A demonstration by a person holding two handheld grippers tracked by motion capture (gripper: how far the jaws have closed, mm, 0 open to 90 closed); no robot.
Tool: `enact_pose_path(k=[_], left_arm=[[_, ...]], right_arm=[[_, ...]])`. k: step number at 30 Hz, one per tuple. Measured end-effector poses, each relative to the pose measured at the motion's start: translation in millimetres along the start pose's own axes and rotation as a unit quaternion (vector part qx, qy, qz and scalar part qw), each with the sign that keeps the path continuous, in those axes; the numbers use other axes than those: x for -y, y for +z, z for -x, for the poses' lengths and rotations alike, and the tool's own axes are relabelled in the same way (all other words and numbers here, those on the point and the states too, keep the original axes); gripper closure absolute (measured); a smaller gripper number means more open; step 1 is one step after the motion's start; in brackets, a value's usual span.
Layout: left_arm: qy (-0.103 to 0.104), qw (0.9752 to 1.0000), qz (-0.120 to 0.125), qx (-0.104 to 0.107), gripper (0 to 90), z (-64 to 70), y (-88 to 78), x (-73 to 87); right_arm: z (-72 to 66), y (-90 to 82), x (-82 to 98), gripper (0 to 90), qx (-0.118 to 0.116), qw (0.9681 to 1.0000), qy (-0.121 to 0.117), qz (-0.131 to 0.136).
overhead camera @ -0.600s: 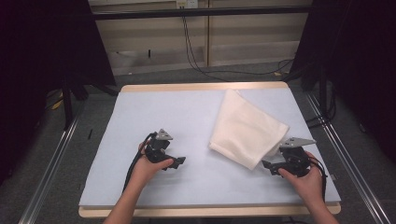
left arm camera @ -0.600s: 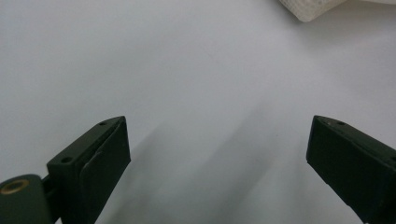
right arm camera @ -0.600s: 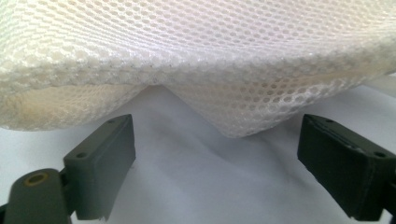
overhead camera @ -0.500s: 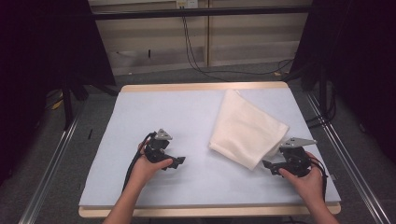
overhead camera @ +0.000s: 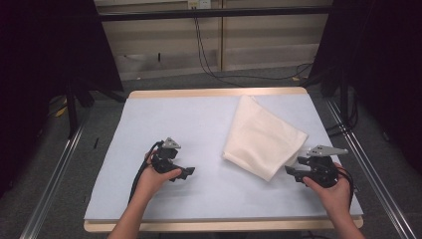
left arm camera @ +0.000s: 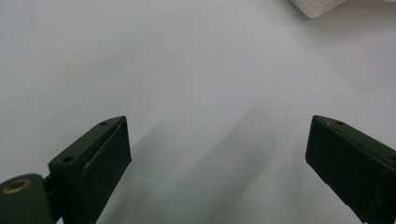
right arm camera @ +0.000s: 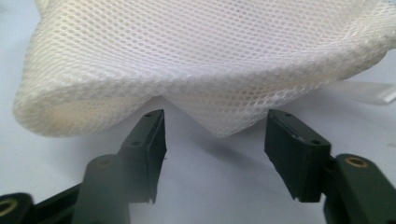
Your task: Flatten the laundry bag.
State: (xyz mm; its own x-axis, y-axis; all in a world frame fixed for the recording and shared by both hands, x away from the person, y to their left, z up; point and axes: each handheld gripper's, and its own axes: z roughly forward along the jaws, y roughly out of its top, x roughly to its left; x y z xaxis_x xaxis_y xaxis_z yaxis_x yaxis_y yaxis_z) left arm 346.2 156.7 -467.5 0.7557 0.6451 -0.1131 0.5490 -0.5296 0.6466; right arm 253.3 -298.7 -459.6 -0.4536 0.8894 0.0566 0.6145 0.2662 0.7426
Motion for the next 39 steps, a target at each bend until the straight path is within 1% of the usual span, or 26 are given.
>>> enact_pose_path(k=[3,4,6,7,9,10,11,12,13,14,15,16,17,20,23,24,26,27,28,29,30,31,33,36,38,39], left_arm=[[0.001,1.0,-0.001,-0.002,6.9,0.8,-0.6,-0.7],[0.001,1.0,0.001,-0.006,7.2,1.5,-0.8,-1.2],[0.003,1.0,0.001,-0.003,7.4,1.8,-1.4,-1.5],[0.003,1.0,0.005,-0.003,7.5,2.2,-1.1,-1.2],[0.005,1.0,-0.001,-0.001,7.8,1.4,-1.0,-1.2],[0.0,1.0,-0.001,0.0,7.8,1.8,-0.5,-1.0],[0.0,1.0,-0.001,0.0,7.8,1.8,-0.5,-1.0],[0.001,1.0,-0.004,0.0,7.8,1.5,0.1,-1.0],[0.001,1.0,-0.004,0.0,7.9,1.5,0.1,-1.0],[0.004,1.0,-0.007,-0.002,8.1,2.1,-0.1,-0.6],[0.004,1.0,-0.007,-0.002,8.2,2.1,-0.1,-0.6],[0.002,1.0,-0.002,0.004,8.3,2.4,0.3,-0.4],[0.002,1.0,-0.002,0.004,8.3,2.4,0.3,-0.4],[0.0,1.0,-0.001,0.002,8.5,2.2,0.6,-0.8],[-0.004,1.0,0.0,0.005,8.7,2.5,2.7,0.1],[0.001,1.0,-0.004,0.005,8.7,2.0,2.6,0.4],[-0.003,1.0,-0.002,0.006,8.8,2.5,2.7,0.5],[-0.002,1.0,-0.003,0.006,8.9,2.5,2.7,0.5],[0.002,1.0,-0.005,0.006,8.9,2.1,2.6,0.5],[0.002,1.0,-0.005,0.006,9.0,2.1,2.6,0.5],[0.0,1.0,-0.004,0.006,9.0,2.7,3.6,0.9],[0.0,1.0,-0.004,0.006,9.0,2.7,3.6,0.9],[0.005,0.9999,-0.01,0.005,9.0,2.1,3.4,0.4],[0.002,1.0,-0.007,0.007,9.0,3.3,4.4,0.4],[0.001,0.9999,-0.009,0.007,9.0,4.1,4.2,0.1],[0.001,0.9999,-0.009,0.007,9.0,4.0,4.1,0.2]], right_arm=[[-0.8,-0.4,0.8,39.5,-0.002,1.0,-0.005,-0.007],[0.3,1.9,1.6,42.6,0.009,0.9998,-0.008,-0.017],[-0.3,-1.0,0.1,50.0,0.019,0.9997,-0.014,-0.008],[-1.3,-3.5,-1.8,54.1,0.01,0.9999,-0.013,0.001],[-5.8,-6.4,-6.0,60.3,-0.013,0.9998,-0.009,0.011],[-7.9,-5.0,-7.6,60.0,-0.02,0.9996,-0.018,0.008],[-7.9,-5.0,-7.6,60.0,-0.02,0.9996,-0.018,0.008],[-10.2,2.2,-8.6,58.1,-0.014,0.9997,-0.021,-0.007],[-10.2,2.2,-8.6,58.1,-0.014,0.9997,-0.021,-0.007],[-8.6,8.8,-10.2,61.0,-0.014,0.9996,-0.023,-0.009],[-8.6,8.8,-10.2,61.0,-0.014,0.9996,-0.023,-0.009],[-8.0,9.7,-15.1,66.8,-0.014,0.9994,-0.033,0.0],[-8.0,9.7,-15.1,66.8,-0.014,0.9994,-0.033,0.0],[-9.6,8.9,-24.8,70.6,-0.017,0.9986,-0.046,0.017],[-13.7,13.6,-31.3,72.6,-0.021,0.9983,-0.053,0.013],[-16.4,18.4,-33.5,76.7,-0.029,0.9976,-0.062,0.011],[-19.4,22.6,-34.3,76.7,-0.031,0.9972,-0.067,0.007],[-20.6,24.5,-34.1,76.1,-0.03,0.9975,-0.064,-0.001],[-20.7,26.6,-33.3,72.3,-0.029,0.998,-0.057,-0.007],[-20.7,26.6,-33.3,72.3,-0.029,0.998,-0.057,-0.007],[-19.3,29.7,-30.9,64.6,-0.028,0.9989,-0.038,-0.007],[-19.3,29.7,-30.9,64.6,-0.028,0.9989,-0.038,-0.007],[-18.7,33.9,-30.0,51.4,-0.04,0.999,-0.017,-0.01],[-23.9,39.5,-33.4,40.3,-0.04,0.9989,-0.021,-0.015],[-27.7,43.7,-34.9,36.4,-0.037,0.9988,-0.016,-0.026],[-28.4,47.1,-35.4,35.0,-0.035,0.9988,-0.022,-0.025]])
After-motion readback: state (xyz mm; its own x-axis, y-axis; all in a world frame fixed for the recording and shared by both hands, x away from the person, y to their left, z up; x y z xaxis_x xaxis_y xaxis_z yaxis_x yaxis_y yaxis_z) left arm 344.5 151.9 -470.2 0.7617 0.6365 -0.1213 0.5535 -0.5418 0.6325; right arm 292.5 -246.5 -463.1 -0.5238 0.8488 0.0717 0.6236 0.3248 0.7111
